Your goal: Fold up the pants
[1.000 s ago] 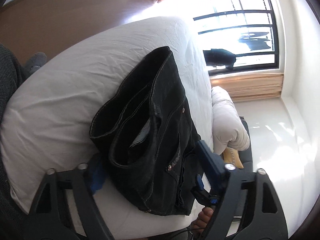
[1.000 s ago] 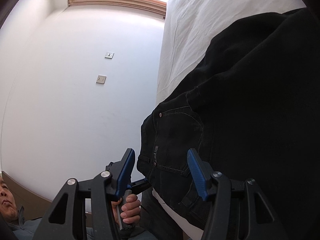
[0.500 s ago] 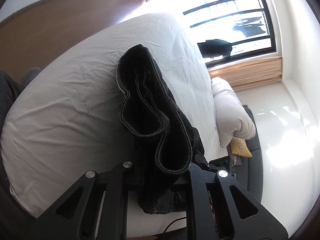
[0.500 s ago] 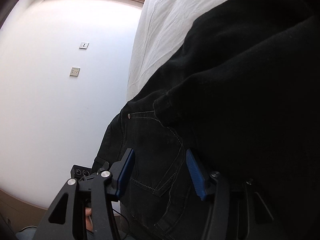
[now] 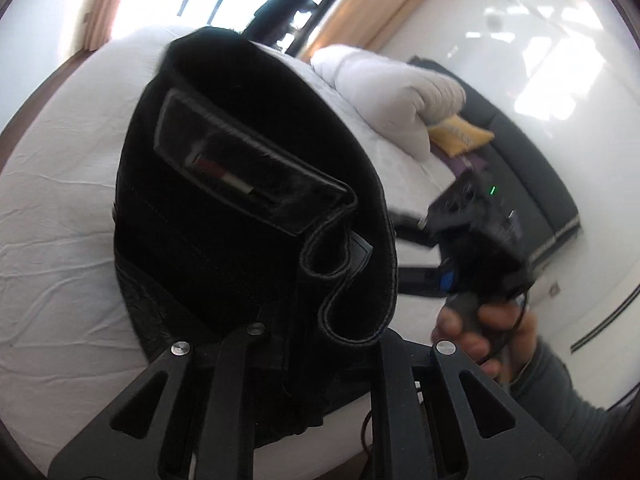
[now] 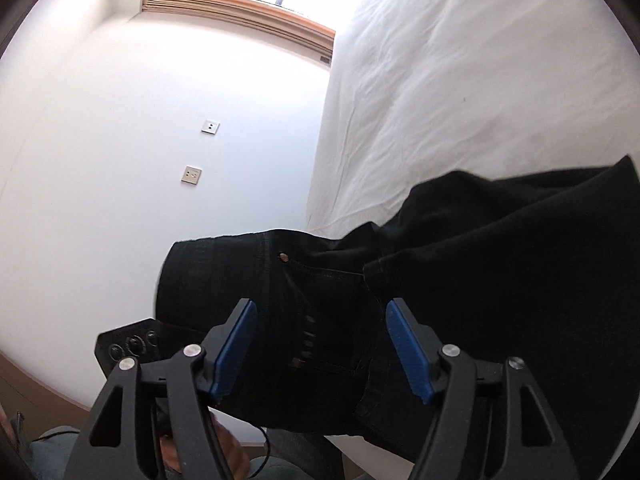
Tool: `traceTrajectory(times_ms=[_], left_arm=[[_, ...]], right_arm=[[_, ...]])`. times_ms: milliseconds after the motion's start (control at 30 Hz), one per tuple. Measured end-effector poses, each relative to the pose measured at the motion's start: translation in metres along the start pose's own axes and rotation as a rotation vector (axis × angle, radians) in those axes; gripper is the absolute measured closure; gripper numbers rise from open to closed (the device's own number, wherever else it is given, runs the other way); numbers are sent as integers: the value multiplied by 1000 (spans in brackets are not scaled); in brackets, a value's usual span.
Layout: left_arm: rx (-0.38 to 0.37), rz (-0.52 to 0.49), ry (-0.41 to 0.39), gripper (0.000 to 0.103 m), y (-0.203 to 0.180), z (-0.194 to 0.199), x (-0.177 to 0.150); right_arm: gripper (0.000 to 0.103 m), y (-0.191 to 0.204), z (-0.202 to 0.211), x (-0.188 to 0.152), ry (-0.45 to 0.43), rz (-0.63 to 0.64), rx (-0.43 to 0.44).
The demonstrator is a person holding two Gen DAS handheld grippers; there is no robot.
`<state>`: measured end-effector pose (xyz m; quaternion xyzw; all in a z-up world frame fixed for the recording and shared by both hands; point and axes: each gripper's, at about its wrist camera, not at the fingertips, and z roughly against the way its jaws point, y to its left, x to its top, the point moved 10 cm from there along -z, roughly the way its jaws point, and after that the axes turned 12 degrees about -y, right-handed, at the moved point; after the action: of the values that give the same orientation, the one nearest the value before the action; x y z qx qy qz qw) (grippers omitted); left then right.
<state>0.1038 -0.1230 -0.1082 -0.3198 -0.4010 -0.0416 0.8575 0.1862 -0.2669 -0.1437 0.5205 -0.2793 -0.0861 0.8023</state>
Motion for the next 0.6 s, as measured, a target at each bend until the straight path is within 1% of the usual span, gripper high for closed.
traceTrajectory(times_ms=[33, 67, 167, 233, 300, 400, 467, 500, 533, 567, 600], left_arm=[[1, -26, 33, 91, -7, -10, -14], [-2, -51, 57, 91, -13, -18, -22], [-2, -145, 92, 91, -28, -24, -40], [10, -179, 109, 91, -32, -25, -49], [25, -213, 128, 91, -35, -27, -56], [47, -287, 139, 91, -52, -38, -58], [58, -348, 139, 91, -59, -47, -53], [63, -372, 142, 91, -63, -50, -54], [65, -391, 146, 91, -67, -52, -56], [68, -404, 152, 91, -70, -56, -60], [72, -410, 161, 91, -72, -60, -63]], right_arm=[[23, 1, 8, 3, -2, 11, -6], [21, 2, 14, 3, 1, 24, -15], [16, -3, 22, -2, 36, 47, -41], [15, -14, 25, -9, 58, 43, -72], [15, -24, 32, -15, 68, 31, -84], [15, -26, 25, -20, 85, 37, -97], [16, -35, 18, -22, 107, 41, -151], [17, -38, 14, -24, 116, 45, -168], [29, -42, 12, -24, 121, 56, -186], [37, -46, 11, -24, 130, 67, -198], [47, -46, 11, -22, 128, 72, -196]])
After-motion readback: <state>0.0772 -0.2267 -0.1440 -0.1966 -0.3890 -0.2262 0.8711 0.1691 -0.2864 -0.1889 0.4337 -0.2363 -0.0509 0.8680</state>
